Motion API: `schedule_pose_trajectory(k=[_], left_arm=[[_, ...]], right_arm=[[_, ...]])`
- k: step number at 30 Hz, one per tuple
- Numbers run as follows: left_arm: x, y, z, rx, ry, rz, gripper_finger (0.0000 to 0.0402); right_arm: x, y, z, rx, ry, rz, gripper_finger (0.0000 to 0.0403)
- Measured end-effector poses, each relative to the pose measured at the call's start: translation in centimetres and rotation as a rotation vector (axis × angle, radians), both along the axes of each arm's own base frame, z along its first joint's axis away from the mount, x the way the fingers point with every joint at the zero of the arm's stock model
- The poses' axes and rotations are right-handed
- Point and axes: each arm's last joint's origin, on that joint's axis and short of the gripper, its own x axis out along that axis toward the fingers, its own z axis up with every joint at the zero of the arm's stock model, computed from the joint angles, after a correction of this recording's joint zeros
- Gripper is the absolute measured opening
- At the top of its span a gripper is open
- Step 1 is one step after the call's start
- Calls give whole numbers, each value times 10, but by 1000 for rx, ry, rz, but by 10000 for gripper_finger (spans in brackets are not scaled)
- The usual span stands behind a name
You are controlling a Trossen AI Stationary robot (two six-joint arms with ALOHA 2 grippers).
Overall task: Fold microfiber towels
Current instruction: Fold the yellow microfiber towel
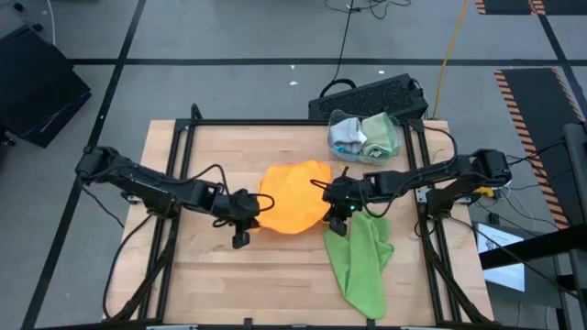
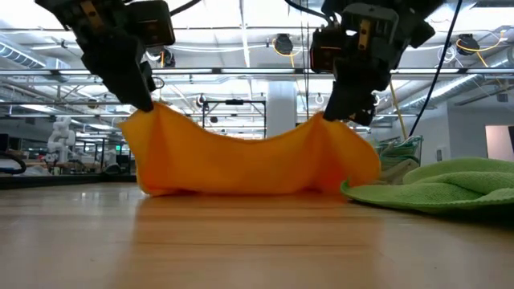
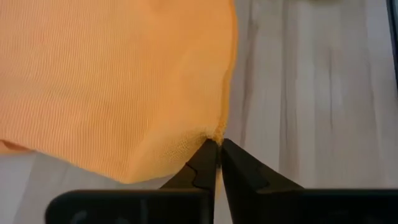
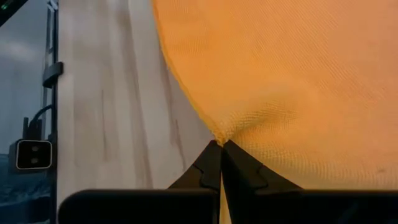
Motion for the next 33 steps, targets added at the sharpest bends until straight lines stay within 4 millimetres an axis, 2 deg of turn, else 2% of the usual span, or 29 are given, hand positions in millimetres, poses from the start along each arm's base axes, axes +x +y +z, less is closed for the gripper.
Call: schedule_pose_trajectory(k=[5, 11, 16, 23, 28, 33], left_arm=[[-1, -4, 0, 36, -6, -27, 70], [-5, -9, -5, 12, 51, 51, 139], [-7, -6, -6, 55, 69, 137, 156], [-10, 22, -23, 126, 104, 245, 156], [-15, 46, -36, 138, 152, 306, 157], [-15, 68, -43, 188, 106, 310, 157]], right_arm=[[-3, 0, -5, -20, 12, 24, 2], [-4, 7, -5, -15, 17, 47, 3], [-4, 11, -5, -13, 20, 56, 4], [-5, 12, -5, -7, 27, 61, 15], [-6, 13, -6, 36, 51, 50, 55], [-6, 14, -6, 62, 57, 52, 95]])
